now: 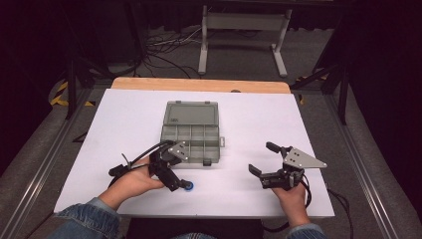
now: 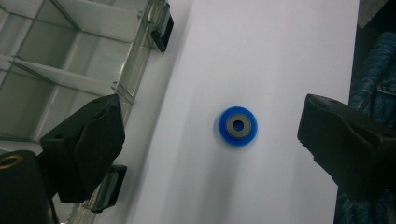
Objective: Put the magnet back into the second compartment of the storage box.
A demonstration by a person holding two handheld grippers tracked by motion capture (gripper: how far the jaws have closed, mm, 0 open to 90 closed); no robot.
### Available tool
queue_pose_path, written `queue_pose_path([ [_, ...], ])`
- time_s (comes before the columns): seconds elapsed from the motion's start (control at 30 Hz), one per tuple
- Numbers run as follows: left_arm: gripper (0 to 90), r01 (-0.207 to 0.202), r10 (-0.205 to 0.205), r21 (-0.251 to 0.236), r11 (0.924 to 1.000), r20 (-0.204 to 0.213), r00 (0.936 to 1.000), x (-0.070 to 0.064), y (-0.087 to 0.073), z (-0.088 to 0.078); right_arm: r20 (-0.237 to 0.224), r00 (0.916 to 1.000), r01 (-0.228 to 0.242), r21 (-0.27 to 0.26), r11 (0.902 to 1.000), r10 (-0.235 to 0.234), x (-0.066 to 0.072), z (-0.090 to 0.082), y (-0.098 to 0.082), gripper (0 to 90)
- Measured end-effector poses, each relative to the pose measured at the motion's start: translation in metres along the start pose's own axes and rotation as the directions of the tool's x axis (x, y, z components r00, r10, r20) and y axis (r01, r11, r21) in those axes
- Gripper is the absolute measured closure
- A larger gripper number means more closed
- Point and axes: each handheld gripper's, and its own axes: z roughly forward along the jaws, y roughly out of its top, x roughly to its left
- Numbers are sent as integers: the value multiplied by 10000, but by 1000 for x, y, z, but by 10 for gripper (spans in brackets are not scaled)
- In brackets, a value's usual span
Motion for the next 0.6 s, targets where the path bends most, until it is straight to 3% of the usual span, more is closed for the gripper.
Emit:
queue_pose_path([
  [0.6,97,-63,27,505,9987,701,9975,-6,-4,22,-88,10000,-44,52,10000,44,0,1,0,24],
])
